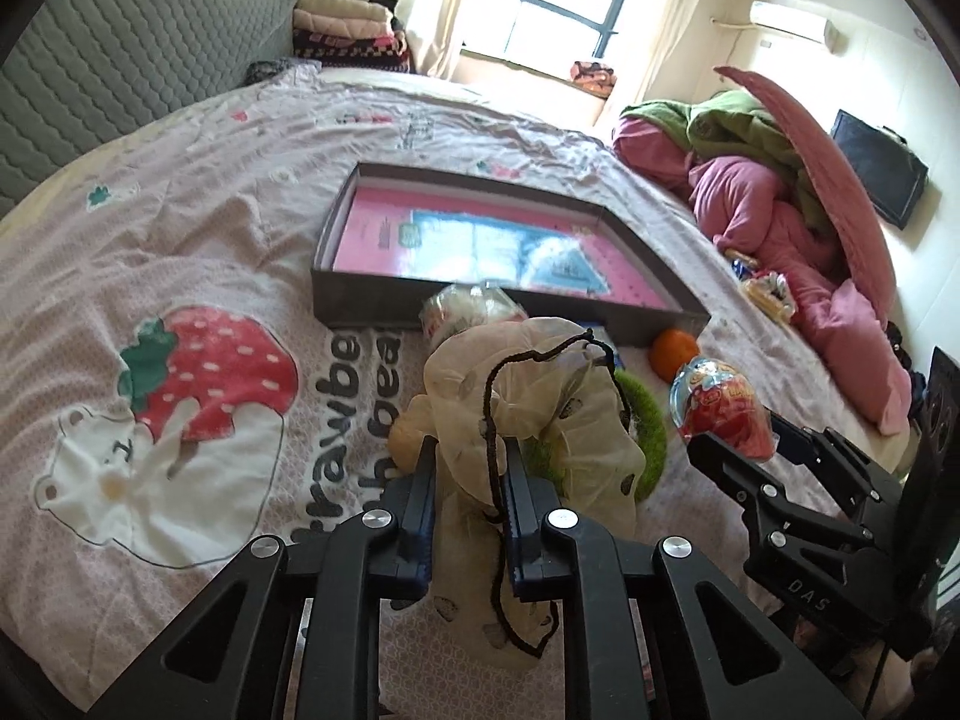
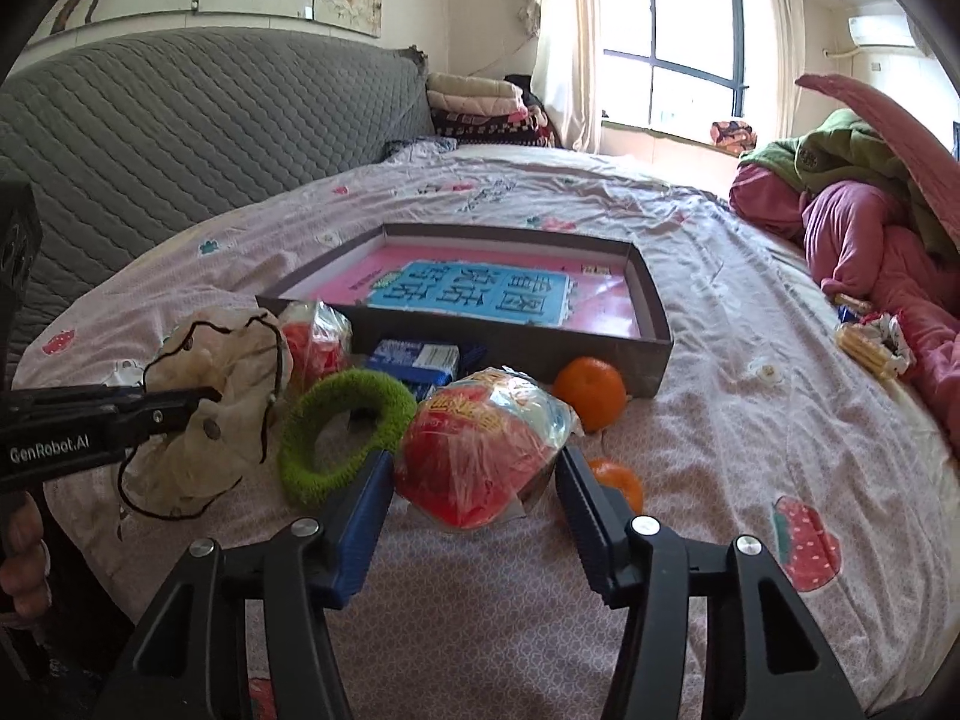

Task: Organize objects
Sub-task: 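Close the left tool on the cream scrunchie and lift it, then carry the scrunchie with the left tool over the grey box, then lower the scrunchie onto the book and open the left tool, then withdraw the left tool from the box and move toward the walnut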

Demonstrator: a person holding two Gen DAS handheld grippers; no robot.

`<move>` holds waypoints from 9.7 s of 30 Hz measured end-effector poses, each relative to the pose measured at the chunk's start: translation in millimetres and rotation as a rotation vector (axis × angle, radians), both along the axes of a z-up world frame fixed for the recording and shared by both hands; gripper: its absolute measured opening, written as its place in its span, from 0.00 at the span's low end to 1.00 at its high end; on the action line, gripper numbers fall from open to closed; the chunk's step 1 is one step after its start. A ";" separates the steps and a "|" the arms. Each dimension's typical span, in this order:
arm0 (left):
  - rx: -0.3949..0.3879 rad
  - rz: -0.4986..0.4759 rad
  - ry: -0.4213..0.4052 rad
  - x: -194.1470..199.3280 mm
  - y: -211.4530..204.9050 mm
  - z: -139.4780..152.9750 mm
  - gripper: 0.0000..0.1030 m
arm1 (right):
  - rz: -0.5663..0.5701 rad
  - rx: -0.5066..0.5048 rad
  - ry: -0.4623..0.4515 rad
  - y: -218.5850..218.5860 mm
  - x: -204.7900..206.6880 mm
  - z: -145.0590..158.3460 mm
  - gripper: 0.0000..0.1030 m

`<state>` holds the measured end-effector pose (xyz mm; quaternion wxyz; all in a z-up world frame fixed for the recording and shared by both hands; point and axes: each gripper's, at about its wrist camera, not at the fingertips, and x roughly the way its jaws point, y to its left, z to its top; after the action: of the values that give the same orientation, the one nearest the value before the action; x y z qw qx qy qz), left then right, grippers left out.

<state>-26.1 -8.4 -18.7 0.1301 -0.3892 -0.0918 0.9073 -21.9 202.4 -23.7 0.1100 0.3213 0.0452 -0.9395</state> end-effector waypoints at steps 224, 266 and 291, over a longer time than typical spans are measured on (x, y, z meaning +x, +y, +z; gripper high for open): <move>-0.156 0.159 0.050 -61.5 12.2 72.3 0.73 | 0.025 -0.127 0.191 43.8 -58.2 83.8 0.72; -0.160 0.127 0.001 -11.4 1.7 45.0 0.73 | -0.042 -0.085 0.144 62.1 0.1 55.1 0.72; -0.174 0.102 -0.029 3.0 3.4 28.4 0.73 | -0.059 -0.049 0.114 61.0 13.8 43.3 0.72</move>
<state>-23.1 -5.0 9.7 0.0482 -0.4068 -0.0340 0.9116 -8.1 263.4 19.6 0.0874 0.2657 0.0189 -0.9599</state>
